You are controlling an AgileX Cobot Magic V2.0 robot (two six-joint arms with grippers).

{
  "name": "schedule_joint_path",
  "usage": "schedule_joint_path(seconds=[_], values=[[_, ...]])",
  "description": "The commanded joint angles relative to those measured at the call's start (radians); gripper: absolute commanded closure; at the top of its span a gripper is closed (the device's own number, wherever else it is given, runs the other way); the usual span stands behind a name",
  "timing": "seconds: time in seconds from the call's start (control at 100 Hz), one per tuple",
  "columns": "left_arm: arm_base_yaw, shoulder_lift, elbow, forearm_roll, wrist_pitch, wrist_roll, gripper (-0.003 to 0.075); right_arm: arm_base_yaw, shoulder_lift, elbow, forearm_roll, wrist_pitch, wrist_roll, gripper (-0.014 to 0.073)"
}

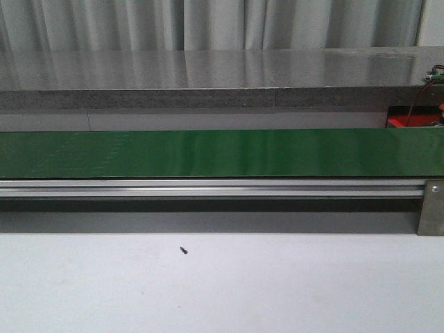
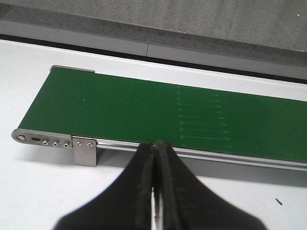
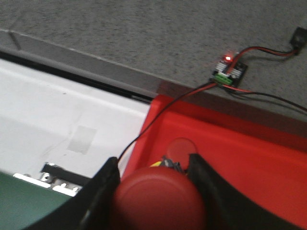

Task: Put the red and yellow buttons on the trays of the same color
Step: 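Carry the second red button onto the red tray and release it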

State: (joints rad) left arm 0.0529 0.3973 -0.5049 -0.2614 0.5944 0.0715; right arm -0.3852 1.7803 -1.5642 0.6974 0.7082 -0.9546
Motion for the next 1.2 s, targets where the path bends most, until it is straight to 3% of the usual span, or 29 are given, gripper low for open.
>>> schedule_joint_path(seconds=[0.0,0.4,0.78,0.89,1.08,1.19], values=[[-0.007,0.005,-0.027,-0.019,-0.068,-0.003,0.0739,-0.032,0.030,-0.076,0.066,-0.059,0.004,0.0509],[-0.007,0.005,-0.027,-0.019,-0.068,-0.003,0.0739,-0.059,0.335,-0.275,0.068,-0.093,0.033,0.0509],[-0.007,0.005,-0.027,-0.019,-0.068,-0.003,0.0739,-0.059,0.430,-0.302,0.068,-0.103,0.033,0.0501],[-0.007,0.005,-0.027,-0.019,-0.068,-0.003,0.0739,-0.059,0.430,-0.302,0.068,-0.104,0.033,0.0424],[-0.007,0.005,-0.027,-0.019,-0.068,-0.003,0.0740,-0.059,0.430,-0.329,0.071,-0.099,0.034,0.0152],[-0.007,0.005,-0.027,-0.019,-0.068,-0.003,0.0740,-0.059,0.426,-0.352,0.072,-0.094,0.038,0.0115]])
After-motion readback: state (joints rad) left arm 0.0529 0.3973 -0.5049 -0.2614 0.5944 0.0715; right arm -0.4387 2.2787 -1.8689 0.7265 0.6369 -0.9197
